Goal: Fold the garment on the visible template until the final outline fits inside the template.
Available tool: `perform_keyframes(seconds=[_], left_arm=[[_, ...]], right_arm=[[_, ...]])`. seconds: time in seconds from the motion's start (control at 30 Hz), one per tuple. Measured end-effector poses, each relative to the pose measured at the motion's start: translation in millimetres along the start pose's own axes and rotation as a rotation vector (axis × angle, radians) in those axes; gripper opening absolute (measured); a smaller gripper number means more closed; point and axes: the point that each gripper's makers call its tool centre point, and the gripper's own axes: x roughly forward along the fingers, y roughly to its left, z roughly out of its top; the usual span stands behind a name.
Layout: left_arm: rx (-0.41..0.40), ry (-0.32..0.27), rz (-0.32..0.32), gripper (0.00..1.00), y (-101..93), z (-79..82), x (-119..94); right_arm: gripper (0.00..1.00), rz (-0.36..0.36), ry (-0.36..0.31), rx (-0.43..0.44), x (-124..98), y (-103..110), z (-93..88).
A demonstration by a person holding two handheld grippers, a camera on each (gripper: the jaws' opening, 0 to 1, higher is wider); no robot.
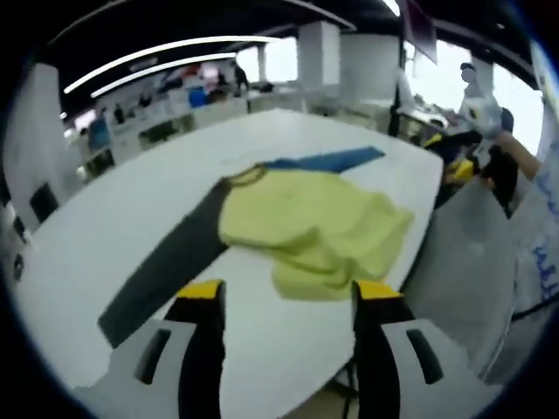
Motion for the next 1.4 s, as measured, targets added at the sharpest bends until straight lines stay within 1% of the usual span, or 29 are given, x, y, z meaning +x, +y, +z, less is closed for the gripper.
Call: perform_keyframes(seconds=[0.07, 0.13, 0.17, 0.2, 0.23, 0.27, 0.33, 0.4, 0.47, 0.5, 0.57, 0.63, 0.77, 0.83, 0.9, 0.93, 1.0, 1.1, 1.17, 1.27, 1.4], left_arm=[[-0.001, 0.012, -0.002, 0.52, 2.7, -2.4, 6.9], [-0.018, 0.009, -0.024, 0.51, 2.0, -2.4, 11.8], [-0.027, 0.001, -0.031, 0.5, 1.6, -1.1, 13.5], [-0.068, -0.035, -0.053, 0.47, 1.0, 3.8, 18.8], [-0.088, -0.032, -0.056, 0.45, 2.5, 3.0, 21.5], [-0.086, -0.016, -0.051, 0.43, 6.0, 0.0, 24.1], [-0.066, 0.003, -0.038, 0.42, 9.8, -3.8, 31.2], [-0.08, 0.015, -0.057, 0.4, 9.1, -6.2, 37.7], [-0.087, 0.021, -0.074, 0.35, 8.3, -8.2, 44.3], [-0.092, 0.031, -0.083, 0.32, 8.6, -10.7, 48.3], [-0.104, 0.043, -0.088, 0.29, 9.3, -13.7, 53.4], [-0.114, 0.05, -0.101, 0.3, 8.3, -15.4, 58.6], [-0.115, 0.07, -0.124, 0.28, 7.5, -19.5, 68.0], [-0.102, 0.099, -0.123, 0.28, 11.2, -26.1, 74.5], [-0.076, 0.136, -0.119, 0.26, 15.2, -33.5, 79.5], [-0.073, 0.138, -0.124, 0.26, 15.5, -34.5, 81.7], [-0.098, 0.153, -0.152, 0.24, 13.6, -38.4, 86.3], [-0.111, 0.146, -0.165, 0.23, 15.3, -39.9, 95.1], [-0.114, 0.156, -0.174, 0.22, 14.4, -41.9, 99.8], [-0.096, 0.166, -0.182, 0.22, 12.9, -42.8, 106.3], [-0.097, 0.177, -0.21, 0.19, 10.6, -45.2, 113.4]], right_arm=[[0.66, 0.01, 0.011, 0.003, 3.4, 2.1, -2.1], [0.62, 0.026, 0.018, 0.02, 6.7, 4.6, -4.1], [0.6, 0.034, 0.018, 0.028, 7.8, 5.6, -4.5], [0.57, 0.053, 0.02, 0.054, 10.9, 8.3, -6.1], [0.54, 0.058, 0.021, 0.059, 12.4, 8.5, -7.0], [0.51, 0.058, 0.022, 0.061, 14.0, 8.3, -7.8], [0.48, 0.065, 0.033, 0.066, 17.7, 9.0, -11.0], [0.45, 0.077, 0.045, 0.079, 21.3, 10.1, -14.2], [0.4, 0.088, 0.053, 0.08, 25.7, 10.0, -17.5], [0.37, 0.094, 0.068, 0.085, 27.9, 9.9, -21.2], [0.32, 0.102, 0.079, 0.092, 31.2, 9.8, -24.8], [0.3, 0.11, 0.088, 0.113, 34.9, 10.2, -28.2], [0.25, 0.118, 0.121, 0.103, 40.5, 10.4, -37.1], [0.24, 0.126, 0.131, 0.111, 42.9, 11.2, -40.4], [0.21, 0.133, 0.133, 0.123, 44.2, 12.4, -41.0], [0.21, 0.134, 0.133, 0.123, 44.4, 12.8, -41.1], [0.21, 0.135, 0.136, 0.127, 45.2, 13.1, -42.3], [0.19, 0.132, 0.146, 0.135, 46.7, 11.3, -45.7], [0.19, 0.128, 0.155, 0.138, 47.4, 9.9, -48.2], [0.17, 0.125, 0.171, 0.129, 46.6, 10.1, -49.9], [0.16, 0.128, 0.174, 0.133, 47.2, 11.2, -49.5]])
